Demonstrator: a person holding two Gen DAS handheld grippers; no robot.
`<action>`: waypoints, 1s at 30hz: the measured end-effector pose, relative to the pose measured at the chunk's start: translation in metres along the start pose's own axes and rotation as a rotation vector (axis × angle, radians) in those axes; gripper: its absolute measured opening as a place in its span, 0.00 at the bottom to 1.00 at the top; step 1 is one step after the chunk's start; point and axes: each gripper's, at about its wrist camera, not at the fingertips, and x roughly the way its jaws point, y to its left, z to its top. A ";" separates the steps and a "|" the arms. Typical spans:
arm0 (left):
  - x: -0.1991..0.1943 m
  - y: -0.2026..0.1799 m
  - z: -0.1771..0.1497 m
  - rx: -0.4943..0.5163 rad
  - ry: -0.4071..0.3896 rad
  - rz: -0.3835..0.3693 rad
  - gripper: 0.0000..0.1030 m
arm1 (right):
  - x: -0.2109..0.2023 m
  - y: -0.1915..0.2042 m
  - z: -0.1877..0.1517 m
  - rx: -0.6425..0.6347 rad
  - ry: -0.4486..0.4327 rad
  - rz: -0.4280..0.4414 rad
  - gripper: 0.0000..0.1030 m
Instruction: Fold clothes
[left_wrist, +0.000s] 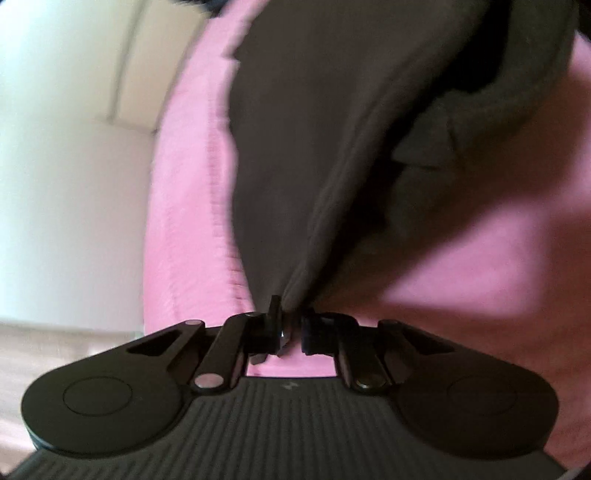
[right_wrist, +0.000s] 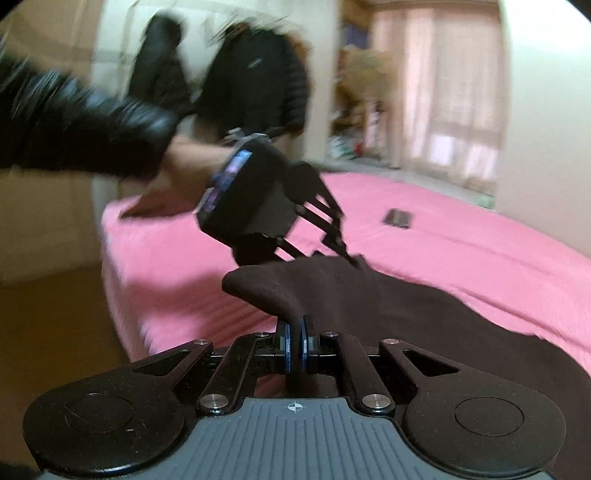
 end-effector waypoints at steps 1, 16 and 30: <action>-0.003 0.013 0.008 -0.029 -0.004 0.018 0.07 | -0.014 -0.008 0.000 0.037 -0.023 -0.022 0.03; 0.102 0.089 0.285 0.177 -0.247 0.022 0.09 | -0.185 -0.150 -0.132 0.807 -0.151 -0.462 0.03; 0.117 0.138 0.237 -0.452 -0.183 -0.097 0.36 | -0.190 -0.153 -0.151 0.964 -0.189 -0.465 0.61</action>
